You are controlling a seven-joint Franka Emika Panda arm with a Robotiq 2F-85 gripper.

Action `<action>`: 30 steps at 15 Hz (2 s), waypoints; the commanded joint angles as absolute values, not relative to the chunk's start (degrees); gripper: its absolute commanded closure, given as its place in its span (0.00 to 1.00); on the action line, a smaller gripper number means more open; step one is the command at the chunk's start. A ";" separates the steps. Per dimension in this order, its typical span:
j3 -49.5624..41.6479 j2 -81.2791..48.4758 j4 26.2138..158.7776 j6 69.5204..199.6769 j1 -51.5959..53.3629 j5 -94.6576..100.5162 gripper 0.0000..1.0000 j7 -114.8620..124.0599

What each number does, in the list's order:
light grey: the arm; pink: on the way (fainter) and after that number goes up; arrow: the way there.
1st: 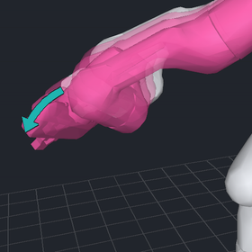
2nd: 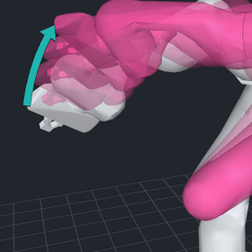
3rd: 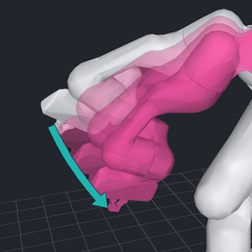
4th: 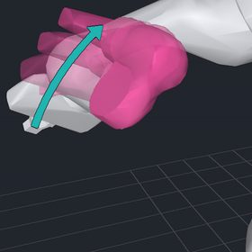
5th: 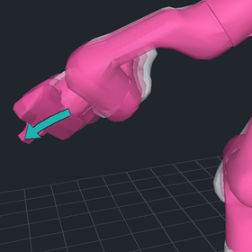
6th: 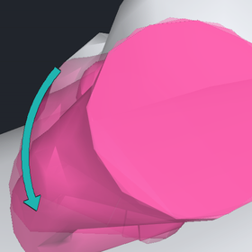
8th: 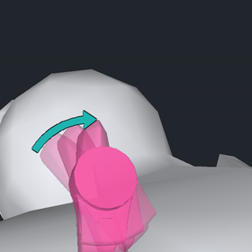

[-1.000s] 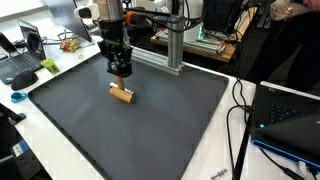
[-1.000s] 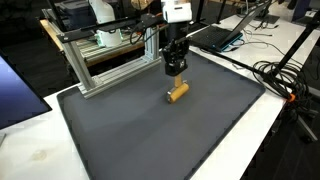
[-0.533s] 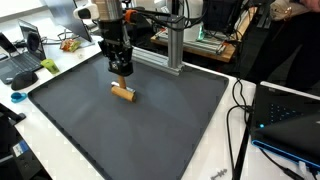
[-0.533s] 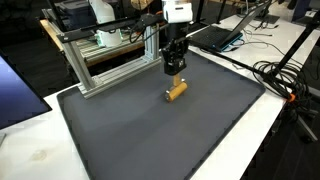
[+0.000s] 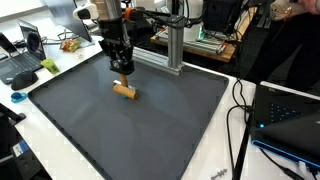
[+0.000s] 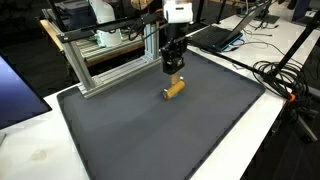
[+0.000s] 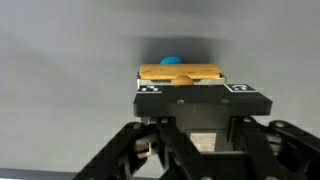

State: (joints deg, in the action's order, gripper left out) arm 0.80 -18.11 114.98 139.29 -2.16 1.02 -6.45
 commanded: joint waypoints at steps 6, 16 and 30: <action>1.26 -19.84 114.44 133.74 -2.75 -0.96 0.78 -8.77; -0.06 -21.04 114.44 143.89 -1.92 1.74 0.78 -5.49; 1.16 -20.62 113.10 132.23 -2.61 -0.51 0.78 -8.02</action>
